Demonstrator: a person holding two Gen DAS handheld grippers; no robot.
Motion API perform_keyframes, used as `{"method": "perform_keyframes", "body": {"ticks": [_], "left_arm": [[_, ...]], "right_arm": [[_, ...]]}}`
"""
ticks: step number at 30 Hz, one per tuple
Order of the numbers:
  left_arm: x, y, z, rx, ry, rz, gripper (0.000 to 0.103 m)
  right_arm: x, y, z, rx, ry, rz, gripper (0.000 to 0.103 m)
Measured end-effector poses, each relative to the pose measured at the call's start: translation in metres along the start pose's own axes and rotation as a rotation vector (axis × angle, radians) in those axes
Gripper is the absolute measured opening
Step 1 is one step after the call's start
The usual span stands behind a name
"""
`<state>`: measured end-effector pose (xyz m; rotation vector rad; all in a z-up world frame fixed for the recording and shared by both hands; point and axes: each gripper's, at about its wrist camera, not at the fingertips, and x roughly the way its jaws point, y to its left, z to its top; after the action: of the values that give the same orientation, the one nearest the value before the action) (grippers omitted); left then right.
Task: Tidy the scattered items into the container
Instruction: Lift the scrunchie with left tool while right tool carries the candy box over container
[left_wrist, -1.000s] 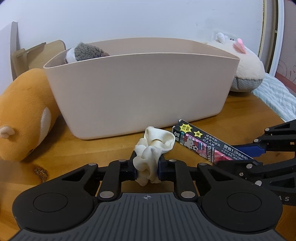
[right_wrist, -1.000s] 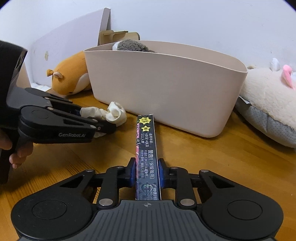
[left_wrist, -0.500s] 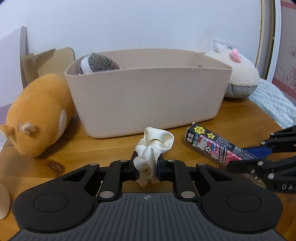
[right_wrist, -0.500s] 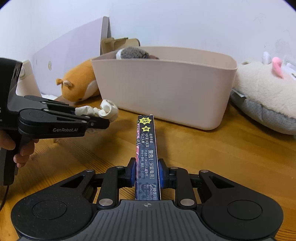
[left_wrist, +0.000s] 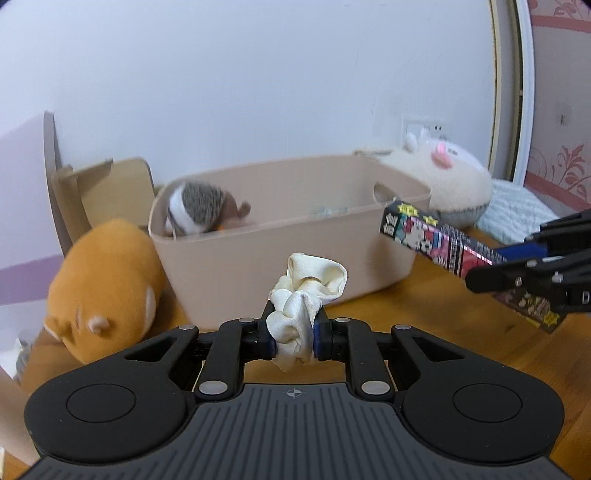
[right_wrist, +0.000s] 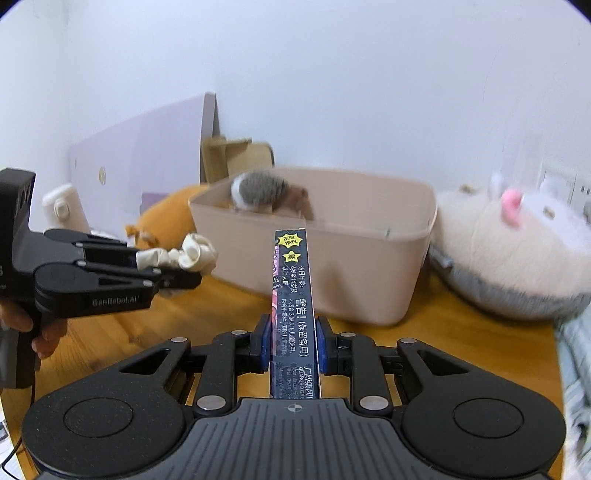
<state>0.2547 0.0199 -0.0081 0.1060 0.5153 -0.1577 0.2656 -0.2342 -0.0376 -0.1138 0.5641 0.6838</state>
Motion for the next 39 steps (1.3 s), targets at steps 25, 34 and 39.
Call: {"method": "perform_keyframes", "body": {"ticks": [25,34,39], "left_arm": [[0.038,0.029,0.097,-0.044,-0.019,0.041,0.017],[0.086,0.046,0.11,-0.103,0.085,0.043,0.018],[0.112,0.05,0.112,-0.126,0.137,0.042,0.018]], "right_arm": [[0.018,-0.025,0.093,0.017,-0.105,-0.035,0.022],[0.059,-0.037,0.108,0.037,-0.071,-0.067,0.023],[0.085,-0.043,0.11,0.048,-0.041,-0.102,0.023]]}}
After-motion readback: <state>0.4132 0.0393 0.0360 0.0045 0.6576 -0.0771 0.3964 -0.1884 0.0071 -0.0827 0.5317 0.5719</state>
